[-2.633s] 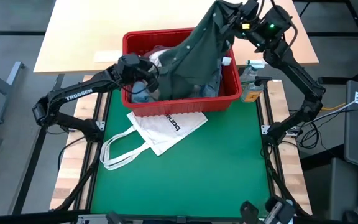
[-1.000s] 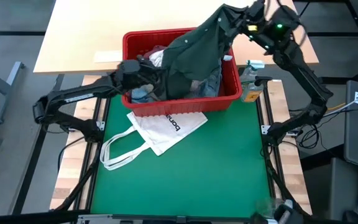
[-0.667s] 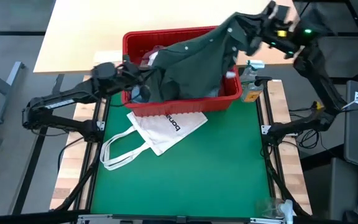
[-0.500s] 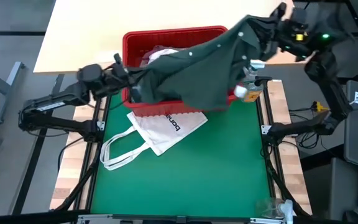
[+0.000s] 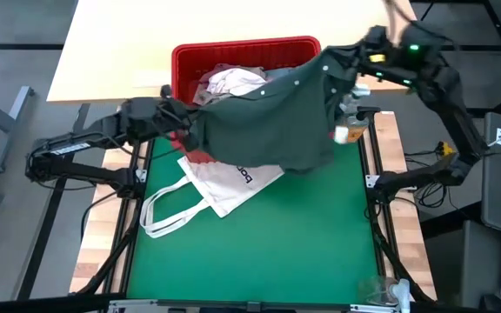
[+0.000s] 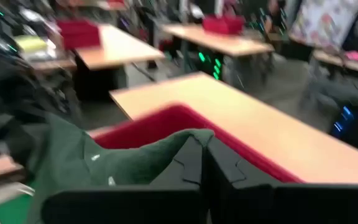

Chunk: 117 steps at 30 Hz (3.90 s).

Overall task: Fold laundry
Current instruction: Fold the green shirt

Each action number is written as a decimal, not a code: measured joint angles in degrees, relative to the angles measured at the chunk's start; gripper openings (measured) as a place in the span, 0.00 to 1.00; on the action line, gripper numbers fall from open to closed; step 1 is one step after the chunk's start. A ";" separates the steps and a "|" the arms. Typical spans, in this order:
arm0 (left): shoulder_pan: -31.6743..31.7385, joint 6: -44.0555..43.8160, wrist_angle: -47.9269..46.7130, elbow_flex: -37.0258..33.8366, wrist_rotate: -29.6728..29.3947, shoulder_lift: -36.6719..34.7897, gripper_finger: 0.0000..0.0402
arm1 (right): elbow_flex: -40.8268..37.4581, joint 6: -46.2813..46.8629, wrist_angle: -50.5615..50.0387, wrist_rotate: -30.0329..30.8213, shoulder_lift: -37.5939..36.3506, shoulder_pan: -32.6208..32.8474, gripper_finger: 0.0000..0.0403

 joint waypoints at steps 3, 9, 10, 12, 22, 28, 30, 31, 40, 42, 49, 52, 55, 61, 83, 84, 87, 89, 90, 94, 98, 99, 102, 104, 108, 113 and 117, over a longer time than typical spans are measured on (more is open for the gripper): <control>0.44 0.00 -0.73 0.00 0.00 2.50 0.00 | -0.04 -2.45 -2.09 4.80 3.30 0.00 0.01; 2.58 0.12 -3.21 0.00 -3.67 7.16 0.00 | -0.07 -8.26 -2.94 12.54 8.10 0.00 0.01; 3.03 0.13 -3.17 0.00 -4.23 7.78 0.00 | -0.07 -8.72 -2.93 13.10 8.87 0.00 0.01; 4.04 0.11 -3.19 0.00 -4.44 8.95 0.00 | -0.07 -9.86 -2.99 13.94 10.34 0.00 0.01; 6.29 0.37 -3.18 0.00 -4.44 11.52 0.00 | -0.07 -11.87 -3.07 19.84 13.59 0.00 0.01; 6.38 0.39 -3.13 0.00 -4.46 11.50 0.00 | -0.07 -11.88 -3.07 22.94 13.59 0.00 0.01; 6.38 0.42 -3.15 0.00 -4.44 11.50 0.00 | -0.05 -11.89 -3.07 22.96 13.59 0.00 0.02; 6.38 0.42 -3.15 0.00 -4.44 11.50 0.00 | -0.05 -11.89 -3.07 22.94 13.57 0.00 0.04; 6.38 0.46 -3.15 0.00 -4.46 11.50 0.04 | -0.04 -13.43 -4.07 23.65 13.57 0.00 0.34; 6.38 0.46 -3.13 0.00 -4.52 11.48 0.10 | -0.04 -14.43 -4.26 24.88 13.45 0.00 0.39; 6.38 0.48 -3.15 0.00 -4.55 11.47 0.27 | 0.01 -14.65 -11.53 25.91 11.30 0.73 0.45; 6.38 0.48 -3.15 0.00 -4.55 11.47 0.31 | 0.02 -14.67 -17.78 24.83 10.13 2.41 0.45; 6.38 0.47 -3.15 0.00 -4.52 11.47 0.33 | 0.02 -14.66 -25.73 23.03 9.14 4.95 0.45; 6.34 0.42 -3.15 0.00 -4.50 11.47 0.34 | -0.05 -13.90 -40.36 18.19 8.91 11.61 0.45; 6.21 -0.04 -3.15 0.00 -3.80 11.45 0.34 | -20.98 -2.35 -47.04 16.95 6.68 20.59 0.45; 6.21 -0.04 -3.15 0.00 -3.78 11.47 0.34 | -21.50 -2.24 -46.93 16.95 6.48 20.59 0.45; 6.21 -0.04 -3.16 0.00 -3.80 11.47 0.34 | -22.06 -0.32 -46.99 17.80 6.38 20.59 0.45; 6.21 -0.03 -3.16 0.00 -3.79 11.45 0.34 | -22.29 3.41 -47.04 18.91 6.38 20.59 0.45; 6.21 -0.02 -3.17 0.00 -3.80 11.45 0.34 | -22.47 6.13 -46.98 18.90 6.38 20.59 0.45; 6.21 -0.02 -3.15 0.00 -3.78 11.45 0.34 | -23.44 14.96 -46.98 18.48 6.38 20.59 0.45; 6.20 -0.03 -3.17 0.00 -3.79 11.46 0.34 | -24.68 16.91 -46.98 18.34 6.38 20.57 0.45; 6.19 -0.02 -3.17 0.00 -3.80 11.47 0.34 | -24.89 16.60 -47.00 17.71 6.24 20.57 0.45; 6.19 -0.02 -3.17 0.00 -3.80 11.45 0.34 | -24.96 13.76 -46.97 14.36 4.71 20.57 0.45; 6.20 -0.02 -3.17 0.00 -3.79 11.46 0.34 | -24.96 13.21 -47.01 14.14 2.86 20.57 0.45; 6.19 -0.02 -3.17 0.00 -3.79 11.45 0.34 | -24.94 18.44 -47.00 15.73 -2.22 20.57 0.45; 6.19 -0.02 -3.17 0.00 -3.80 11.45 0.34 | -29.88 24.87 -44.21 16.41 -10.55 20.61 0.45; 6.20 -0.04 -3.17 0.00 -3.80 11.45 0.34 | -39.02 29.14 -37.83 17.69 -17.19 20.63 0.45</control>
